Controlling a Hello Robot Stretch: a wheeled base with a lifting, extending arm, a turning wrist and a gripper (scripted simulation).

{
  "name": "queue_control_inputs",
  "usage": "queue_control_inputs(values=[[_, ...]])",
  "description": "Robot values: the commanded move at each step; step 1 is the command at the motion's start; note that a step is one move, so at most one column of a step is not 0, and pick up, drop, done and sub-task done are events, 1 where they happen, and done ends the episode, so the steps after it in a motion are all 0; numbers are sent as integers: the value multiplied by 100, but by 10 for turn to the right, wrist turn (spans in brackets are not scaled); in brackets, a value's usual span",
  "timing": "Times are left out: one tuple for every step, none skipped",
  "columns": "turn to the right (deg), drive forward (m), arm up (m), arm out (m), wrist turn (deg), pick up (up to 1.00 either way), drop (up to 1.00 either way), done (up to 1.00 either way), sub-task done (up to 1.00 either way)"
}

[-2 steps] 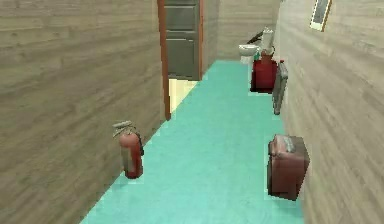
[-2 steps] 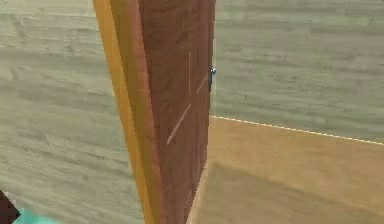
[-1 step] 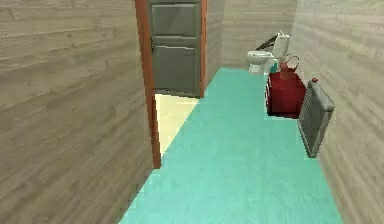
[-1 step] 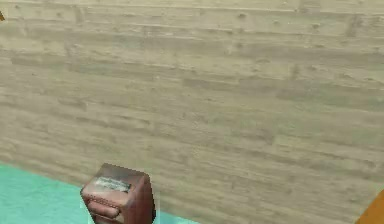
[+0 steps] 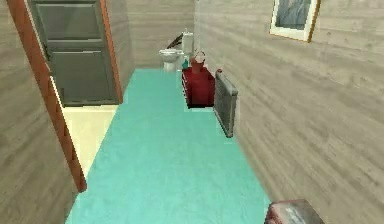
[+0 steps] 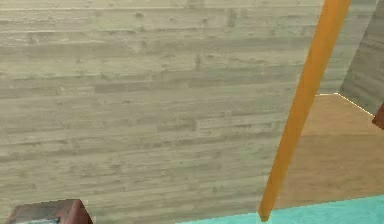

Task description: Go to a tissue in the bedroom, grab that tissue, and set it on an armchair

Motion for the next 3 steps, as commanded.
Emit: queue_control_inputs(values=[[0, 10, 0, 0, 0, 0, 0, 0, 0], [-120, 0, 0, 0, 0, 0, 0, 0, 0], [0, 100, 0, 0, 0, 0, 0, 0, 0]])
